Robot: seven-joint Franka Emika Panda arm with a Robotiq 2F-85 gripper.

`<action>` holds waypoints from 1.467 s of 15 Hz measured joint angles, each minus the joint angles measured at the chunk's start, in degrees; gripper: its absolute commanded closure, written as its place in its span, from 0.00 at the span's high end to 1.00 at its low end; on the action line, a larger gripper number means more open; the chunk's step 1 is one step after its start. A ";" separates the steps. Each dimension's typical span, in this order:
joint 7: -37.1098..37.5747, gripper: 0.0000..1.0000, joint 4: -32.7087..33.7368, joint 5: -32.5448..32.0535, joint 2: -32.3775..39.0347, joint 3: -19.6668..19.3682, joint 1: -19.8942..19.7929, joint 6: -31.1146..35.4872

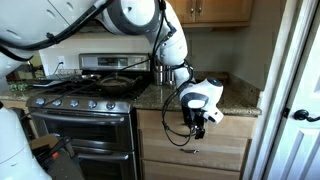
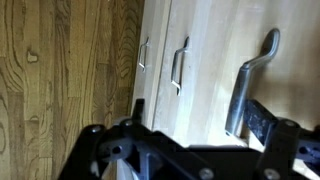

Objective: Open the first top drawer

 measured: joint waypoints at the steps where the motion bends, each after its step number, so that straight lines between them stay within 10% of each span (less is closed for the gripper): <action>1: -0.03 1.00 0.26 -0.01 0.29 0.00 -0.01 -0.02; 14: 2.18 1.00 0.47 -1.76 -0.80 -5.05 4.40 -2.06; 22: 3.19 1.00 -4.90 -16.95 -2.40 -16.53 9.39 -8.34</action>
